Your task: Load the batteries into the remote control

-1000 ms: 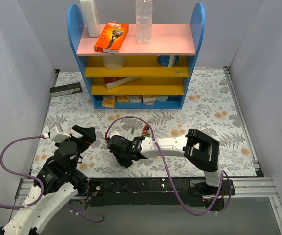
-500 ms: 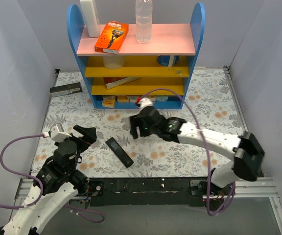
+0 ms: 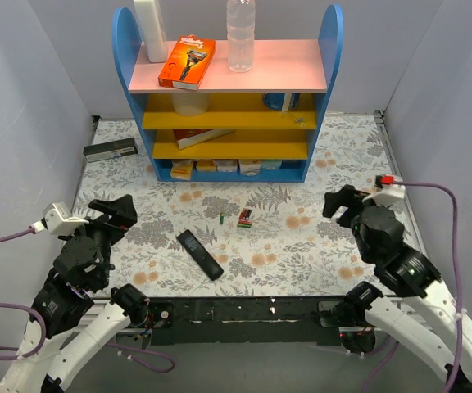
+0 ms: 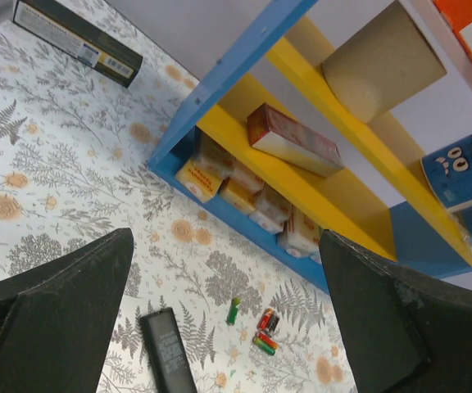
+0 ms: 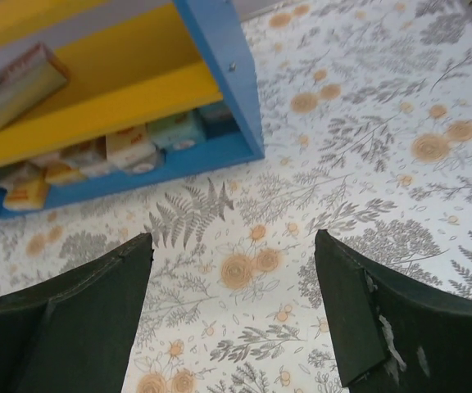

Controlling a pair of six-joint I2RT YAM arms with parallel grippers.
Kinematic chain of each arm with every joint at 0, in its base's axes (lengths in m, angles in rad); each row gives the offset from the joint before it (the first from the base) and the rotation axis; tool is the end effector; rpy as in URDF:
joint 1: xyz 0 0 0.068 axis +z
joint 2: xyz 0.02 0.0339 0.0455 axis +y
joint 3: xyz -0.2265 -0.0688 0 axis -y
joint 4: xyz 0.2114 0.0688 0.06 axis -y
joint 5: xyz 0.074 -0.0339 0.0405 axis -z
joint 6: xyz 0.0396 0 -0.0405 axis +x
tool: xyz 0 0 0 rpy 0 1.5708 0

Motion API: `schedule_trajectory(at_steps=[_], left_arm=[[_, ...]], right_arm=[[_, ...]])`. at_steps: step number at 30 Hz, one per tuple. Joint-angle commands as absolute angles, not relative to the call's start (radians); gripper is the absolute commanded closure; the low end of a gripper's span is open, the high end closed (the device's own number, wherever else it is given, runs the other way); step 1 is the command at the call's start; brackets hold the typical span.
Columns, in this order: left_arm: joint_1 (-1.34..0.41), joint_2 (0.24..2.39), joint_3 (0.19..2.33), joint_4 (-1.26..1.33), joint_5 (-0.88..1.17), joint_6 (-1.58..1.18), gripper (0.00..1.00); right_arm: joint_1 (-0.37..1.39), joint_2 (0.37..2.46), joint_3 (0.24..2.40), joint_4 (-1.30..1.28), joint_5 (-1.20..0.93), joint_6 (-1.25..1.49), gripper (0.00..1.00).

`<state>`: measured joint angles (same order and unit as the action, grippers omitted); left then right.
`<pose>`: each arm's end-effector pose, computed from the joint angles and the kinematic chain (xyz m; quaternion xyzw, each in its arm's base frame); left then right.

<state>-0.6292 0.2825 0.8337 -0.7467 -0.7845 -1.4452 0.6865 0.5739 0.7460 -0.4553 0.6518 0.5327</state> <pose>0.0579 -0.0075 0.3186 -0.5060 0.5592 -0.3547 0.5526 0.1151 0.0632 0.3023 0.1334 0.7702 0.1156 0.6128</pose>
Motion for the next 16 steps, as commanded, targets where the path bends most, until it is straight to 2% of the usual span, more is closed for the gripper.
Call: schedule_trajectory(at_steps=[1,8,16], left_arm=[[-0.624,0.275,0.876,-0.716,-0.870,-1.379,0.02],[-0.624,0.268,0.868,-0.709,-0.900,-1.379,0.02],[-0.624,0.276,0.850,-0.726,-0.907,-1.439,0.02]], right_arm=[[0.686,0.430,0.712,-0.466,0.782,0.465,0.13],[0.686,0.267,0.701,-0.469,0.758,0.385,0.13],[0.686,0.222,0.732,-0.512,0.721,0.336,0.13]])
